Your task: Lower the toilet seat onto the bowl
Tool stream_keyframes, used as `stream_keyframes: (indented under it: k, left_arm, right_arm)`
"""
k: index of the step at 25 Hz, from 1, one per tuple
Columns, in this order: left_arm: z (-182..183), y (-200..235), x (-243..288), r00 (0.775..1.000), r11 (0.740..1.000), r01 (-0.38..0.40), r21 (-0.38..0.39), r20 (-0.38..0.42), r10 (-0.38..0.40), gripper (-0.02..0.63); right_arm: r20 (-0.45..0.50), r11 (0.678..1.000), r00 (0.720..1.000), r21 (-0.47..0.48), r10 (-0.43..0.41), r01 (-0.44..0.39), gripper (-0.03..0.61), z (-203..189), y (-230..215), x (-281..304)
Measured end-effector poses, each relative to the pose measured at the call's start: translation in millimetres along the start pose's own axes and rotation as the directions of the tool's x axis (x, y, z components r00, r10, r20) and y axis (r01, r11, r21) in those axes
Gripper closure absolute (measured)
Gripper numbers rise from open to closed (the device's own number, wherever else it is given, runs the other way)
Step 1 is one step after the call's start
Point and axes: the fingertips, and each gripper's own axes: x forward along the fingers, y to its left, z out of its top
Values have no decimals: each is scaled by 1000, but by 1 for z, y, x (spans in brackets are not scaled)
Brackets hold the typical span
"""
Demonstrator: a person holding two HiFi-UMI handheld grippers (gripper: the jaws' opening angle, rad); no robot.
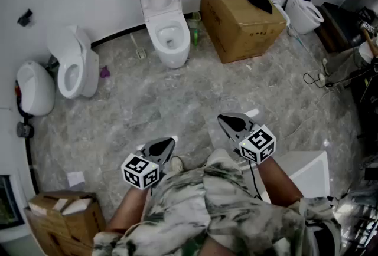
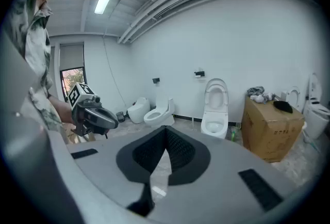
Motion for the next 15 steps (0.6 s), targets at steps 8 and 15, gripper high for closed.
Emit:
stream_keyframes:
  k: [8,15]
  left_arm:
    - [25,34,24,999,996,-42,83,-13,43,591]
    - [63,-16,118,1000,996,-8,89,-17,10,592]
  right_arm:
    - [46,999,998,18,37,-38,557,10,-16,37]
    - [71,996,994,-3,87,-87,547,16,-94,13]
